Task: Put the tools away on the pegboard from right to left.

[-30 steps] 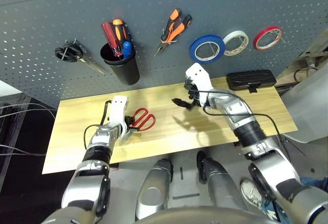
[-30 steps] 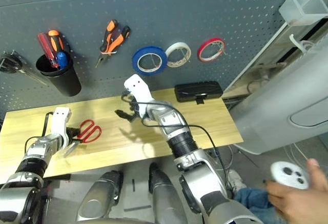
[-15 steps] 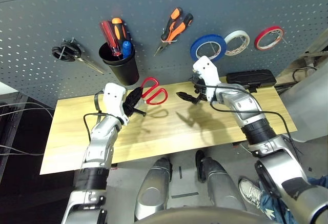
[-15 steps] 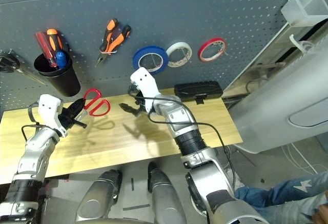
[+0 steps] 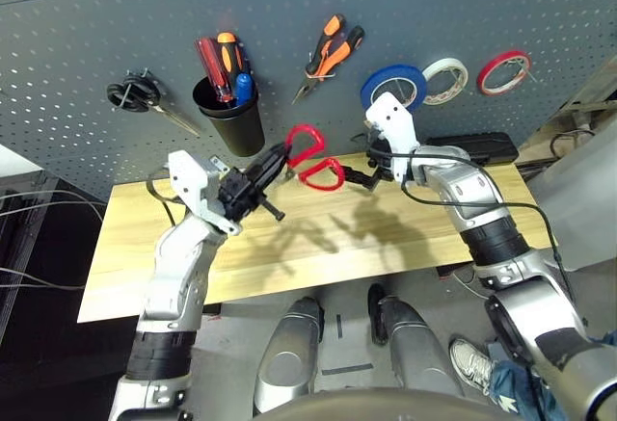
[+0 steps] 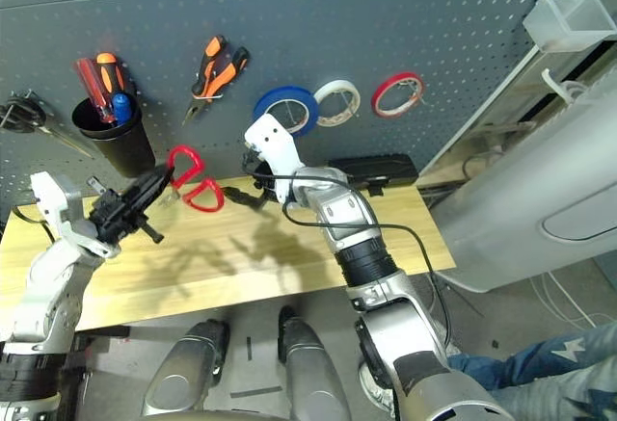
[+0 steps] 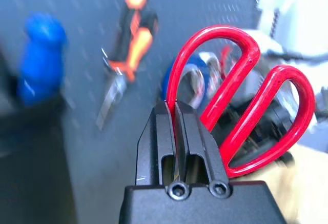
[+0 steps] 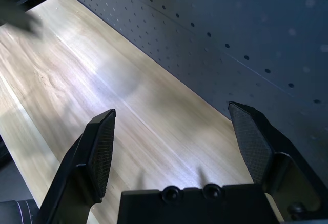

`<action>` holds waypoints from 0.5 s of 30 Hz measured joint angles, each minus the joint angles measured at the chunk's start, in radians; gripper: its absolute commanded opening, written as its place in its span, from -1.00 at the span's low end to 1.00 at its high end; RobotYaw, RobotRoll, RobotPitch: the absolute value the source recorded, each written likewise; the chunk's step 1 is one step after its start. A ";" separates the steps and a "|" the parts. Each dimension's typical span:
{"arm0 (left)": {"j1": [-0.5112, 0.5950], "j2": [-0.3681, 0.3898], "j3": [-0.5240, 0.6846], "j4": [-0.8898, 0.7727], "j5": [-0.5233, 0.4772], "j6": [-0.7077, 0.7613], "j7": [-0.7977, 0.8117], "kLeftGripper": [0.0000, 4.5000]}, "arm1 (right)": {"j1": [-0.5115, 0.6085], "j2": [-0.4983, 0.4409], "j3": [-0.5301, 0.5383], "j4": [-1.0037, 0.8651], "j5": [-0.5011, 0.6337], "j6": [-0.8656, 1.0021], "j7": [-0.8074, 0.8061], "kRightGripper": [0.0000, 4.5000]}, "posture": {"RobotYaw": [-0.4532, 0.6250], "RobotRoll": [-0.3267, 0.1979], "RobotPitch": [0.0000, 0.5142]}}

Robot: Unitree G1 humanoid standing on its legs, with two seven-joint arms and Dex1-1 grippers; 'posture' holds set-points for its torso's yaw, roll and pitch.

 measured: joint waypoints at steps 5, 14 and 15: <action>-0.074 0.000 0.064 -0.006 -0.015 -0.016 0.055 -1.00 | -0.010 0.001 0.000 0.017 0.004 -0.010 0.005 1.00 | 0.20 0.25 -0.27; -0.076 0.003 0.146 -0.018 -0.042 -0.075 0.085 -1.00 | -0.027 0.010 0.000 0.030 0.010 -0.026 0.008 1.00 | 0.20 0.25 -0.27; -0.064 0.003 0.153 -0.014 -0.042 -0.079 0.085 -1.00 | -0.027 0.010 0.000 0.032 0.010 -0.027 0.008 1.00 | 0.21 0.25 -0.27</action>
